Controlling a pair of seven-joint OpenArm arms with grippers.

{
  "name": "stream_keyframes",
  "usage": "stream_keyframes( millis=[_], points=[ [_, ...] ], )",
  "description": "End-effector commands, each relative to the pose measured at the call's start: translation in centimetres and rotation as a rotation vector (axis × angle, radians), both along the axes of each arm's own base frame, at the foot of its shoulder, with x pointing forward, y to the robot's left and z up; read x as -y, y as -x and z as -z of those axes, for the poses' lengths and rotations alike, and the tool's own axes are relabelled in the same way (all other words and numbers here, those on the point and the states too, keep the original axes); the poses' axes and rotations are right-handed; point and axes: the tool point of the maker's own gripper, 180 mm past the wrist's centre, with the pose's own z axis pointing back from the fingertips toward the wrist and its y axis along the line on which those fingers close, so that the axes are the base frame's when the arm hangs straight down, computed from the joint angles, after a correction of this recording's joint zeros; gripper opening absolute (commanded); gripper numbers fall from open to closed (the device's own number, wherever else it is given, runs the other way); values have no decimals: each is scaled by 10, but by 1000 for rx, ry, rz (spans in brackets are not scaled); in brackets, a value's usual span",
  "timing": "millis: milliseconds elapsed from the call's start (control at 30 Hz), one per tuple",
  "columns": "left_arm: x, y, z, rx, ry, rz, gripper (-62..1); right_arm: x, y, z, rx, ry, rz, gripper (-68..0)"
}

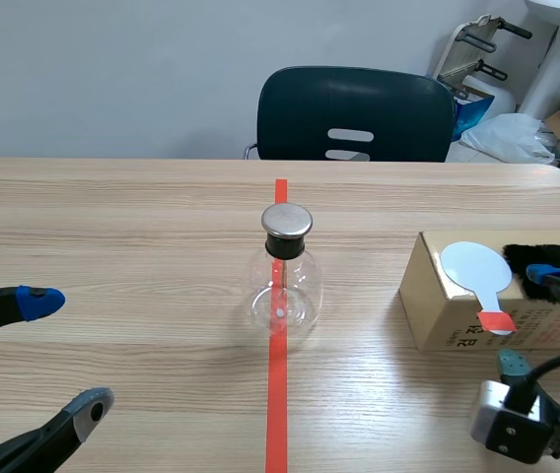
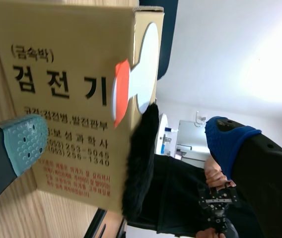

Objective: Do the electroscope experiment.
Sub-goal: 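Pick up the white charging plate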

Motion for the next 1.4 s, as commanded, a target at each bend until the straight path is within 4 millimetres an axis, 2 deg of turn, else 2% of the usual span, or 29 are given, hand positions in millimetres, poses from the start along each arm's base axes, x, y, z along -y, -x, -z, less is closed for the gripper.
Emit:
stream_keyframes(
  millis=[0,167,600,667,833,867,1033,1200,1367],
  points=[
    [3,-4,-10,29,29,0,14,-2,-7,-11,35,-2,-8,-4],
    [3,-4,-10,29,29,0,14,-8,-14,-12,32,-13,-18,-4],
    [3,-4,-10,29,29,0,14,-19,-10,-10,26,-27,-70,-17],
    [3,-4,-10,29,29,0,14,-19,-10,-10,25,-27,-70,-73],
    [3,-4,-10,29,29,0,14,-19,-9,-10,25,-26,-69,-375],
    [3,-4,-10,29,29,0,14,-19,-9,-10,25,-26,-68,-406],
    [3,-4,-10,30,29,0,14,-19,-9,-10,28,-25,-69,-489],
    [3,-4,-10,30,29,0,14,-19,-9,-10,28,-25,-69,-658],
    [3,-4,-10,30,28,-1,14,-19,-9,-10,28,-25,-70,-669]
  ],
)
